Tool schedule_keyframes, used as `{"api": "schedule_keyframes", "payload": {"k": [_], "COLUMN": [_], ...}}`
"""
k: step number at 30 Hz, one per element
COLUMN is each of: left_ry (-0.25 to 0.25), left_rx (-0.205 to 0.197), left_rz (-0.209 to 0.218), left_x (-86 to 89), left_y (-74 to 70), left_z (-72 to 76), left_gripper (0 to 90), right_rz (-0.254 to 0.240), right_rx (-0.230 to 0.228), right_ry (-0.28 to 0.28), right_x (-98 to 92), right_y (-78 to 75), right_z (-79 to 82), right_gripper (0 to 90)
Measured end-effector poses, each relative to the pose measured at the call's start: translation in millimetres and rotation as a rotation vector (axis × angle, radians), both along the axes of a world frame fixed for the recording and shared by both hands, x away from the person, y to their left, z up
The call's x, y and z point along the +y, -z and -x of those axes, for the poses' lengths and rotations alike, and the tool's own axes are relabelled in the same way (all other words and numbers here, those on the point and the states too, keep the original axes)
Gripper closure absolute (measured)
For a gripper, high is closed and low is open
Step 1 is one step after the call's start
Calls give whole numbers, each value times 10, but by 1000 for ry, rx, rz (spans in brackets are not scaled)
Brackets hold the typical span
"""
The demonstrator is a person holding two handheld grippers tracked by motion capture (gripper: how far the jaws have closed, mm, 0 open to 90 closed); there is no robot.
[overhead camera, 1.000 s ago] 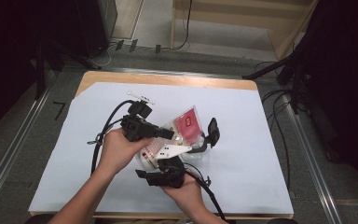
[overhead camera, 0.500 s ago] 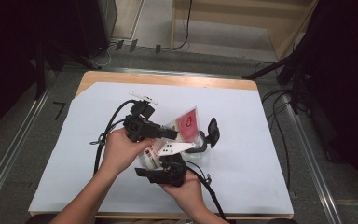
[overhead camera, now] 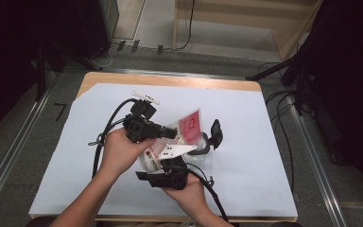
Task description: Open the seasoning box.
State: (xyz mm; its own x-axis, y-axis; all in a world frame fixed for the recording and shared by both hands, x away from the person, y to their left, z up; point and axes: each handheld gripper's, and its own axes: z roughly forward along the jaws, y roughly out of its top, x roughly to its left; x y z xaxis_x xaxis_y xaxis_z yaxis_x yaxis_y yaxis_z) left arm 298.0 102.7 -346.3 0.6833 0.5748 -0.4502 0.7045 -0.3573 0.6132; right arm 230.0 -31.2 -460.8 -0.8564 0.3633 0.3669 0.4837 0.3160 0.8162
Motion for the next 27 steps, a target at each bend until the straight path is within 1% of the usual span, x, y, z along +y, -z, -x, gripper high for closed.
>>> {"api": "schedule_keyframes", "payload": {"k": [3,4,5,7,8,9,11,13,14,16,17,19,20,22,23,24,25,27], "left_ry": [-7,-9,-13,-8,-3,-2,6,9,13,9,13,16,12,20,18,12,18,19], "left_rx": [-5,-7,-7,-2,6,14,27,43,46,82,94,100,95,90,83,79,77,64], "left_rz": [1,1,-3,-11,-7,-23,-35,-35,-39,-33,-30,-36,-28,-36,-46,-40,-36,-37], "left_x": [-20,-27,-39,-49,-49,-55,-63,-67,-60,-51,-45,-31,-32,-44,-49,-52,-47,-51], "left_y": [-6,-4,-3,-2,-5,-22,-51,-70,-83,-107,-110,-115,-104,-94,-95,-97,-96,-90], "left_z": [3,2,2,-19,-33,-60,-102,-141,-162,-200,-218,-231,-225,-219,-212,-201,-197,-191], "left_gripper": [852,850,848,845,840,838,838,840,843,842,838,828,823,812,807,807,800,794], "right_rz": [16,18,17,16,15,14,13,20,21,25,24,24,17,-13,-24,-27,-31,-40], "right_rx": [-14,-17,-15,-12,-3,-1,6,-1,6,3,1,-4,-3,9,15,18,14,17], "right_ry": [11,16,17,15,13,12,6,2,2,3,2,0,-1,6,7,7,9,6], "right_x": [10,9,6,-4,-8,-7,-4,8,15,24,31,46,53,59,62,65,61,51], "right_y": [-7,-8,-8,-7,-10,-14,-36,-69,-87,-118,-125,-128,-124,-108,-101,-98,-98,-98], "right_z": [1,-2,-7,-20,-28,-34,-47,-62,-72,-95,-102,-107,-108,-102,-102,-103,-103,-102], "right_gripper": [549,553,576,591,593,594,596,598,598,599,600,605,608,610,613,613,616,616]}}
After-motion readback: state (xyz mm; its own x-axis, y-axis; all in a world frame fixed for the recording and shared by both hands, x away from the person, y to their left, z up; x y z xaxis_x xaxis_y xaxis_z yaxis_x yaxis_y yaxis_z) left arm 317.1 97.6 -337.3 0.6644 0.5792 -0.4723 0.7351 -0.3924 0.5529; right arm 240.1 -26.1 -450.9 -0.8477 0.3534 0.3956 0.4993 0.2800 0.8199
